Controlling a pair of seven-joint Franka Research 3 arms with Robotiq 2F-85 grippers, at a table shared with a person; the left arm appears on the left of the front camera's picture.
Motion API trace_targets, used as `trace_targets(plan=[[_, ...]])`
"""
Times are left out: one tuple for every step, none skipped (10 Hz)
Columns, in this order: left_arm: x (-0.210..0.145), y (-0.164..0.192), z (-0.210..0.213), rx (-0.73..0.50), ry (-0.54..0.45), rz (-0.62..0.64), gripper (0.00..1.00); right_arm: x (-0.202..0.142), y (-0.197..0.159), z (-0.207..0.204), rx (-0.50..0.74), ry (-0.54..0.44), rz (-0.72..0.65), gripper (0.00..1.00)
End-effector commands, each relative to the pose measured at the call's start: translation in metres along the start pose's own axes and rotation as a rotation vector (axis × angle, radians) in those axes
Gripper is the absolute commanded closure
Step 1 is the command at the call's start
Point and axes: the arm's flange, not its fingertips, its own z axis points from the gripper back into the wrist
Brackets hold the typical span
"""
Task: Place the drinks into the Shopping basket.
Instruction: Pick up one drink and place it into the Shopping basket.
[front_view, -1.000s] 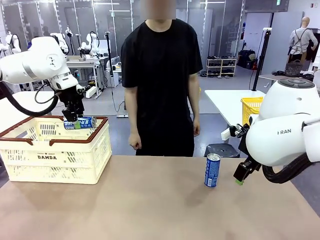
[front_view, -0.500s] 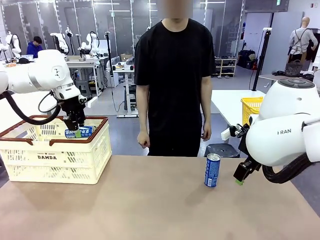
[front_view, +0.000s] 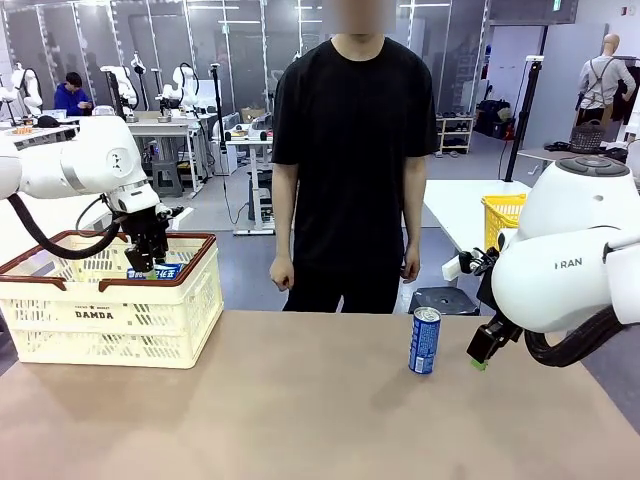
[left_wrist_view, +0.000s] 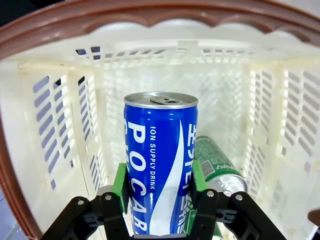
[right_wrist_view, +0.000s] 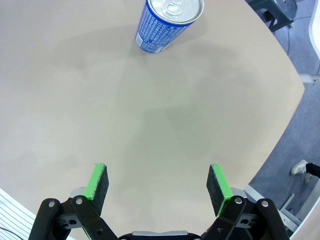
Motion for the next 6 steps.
trace_targets(plan=[[-0.009,0.002,-0.008,0.017,0.005,-0.039,0.43,-0.001,0.0,-0.001,0.001,0.002,-0.003,0.01],[-0.011,0.004,-0.014,0.016,0.003,-0.047,0.43,-0.001,0.0,-0.001,0.001,0.002,-0.003,0.01],[-0.011,0.003,-0.019,0.005,0.019,-0.05,0.43,-0.001,0.0,-0.001,0.001,0.002,-0.003,0.01],[-0.014,0.006,-0.025,0.004,0.022,-0.036,0.43,-0.001,0.0,-0.001,0.001,0.002,-0.003,0.01],[-0.016,0.009,-0.031,-0.007,0.016,-0.046,0.43,-0.001,0.0,-0.001,0.001,0.002,-0.003,0.01],[-0.015,0.013,-0.039,-0.028,0.038,-0.052,0.43,-0.001,0.0,-0.001,0.001,0.002,-0.003,0.01]])
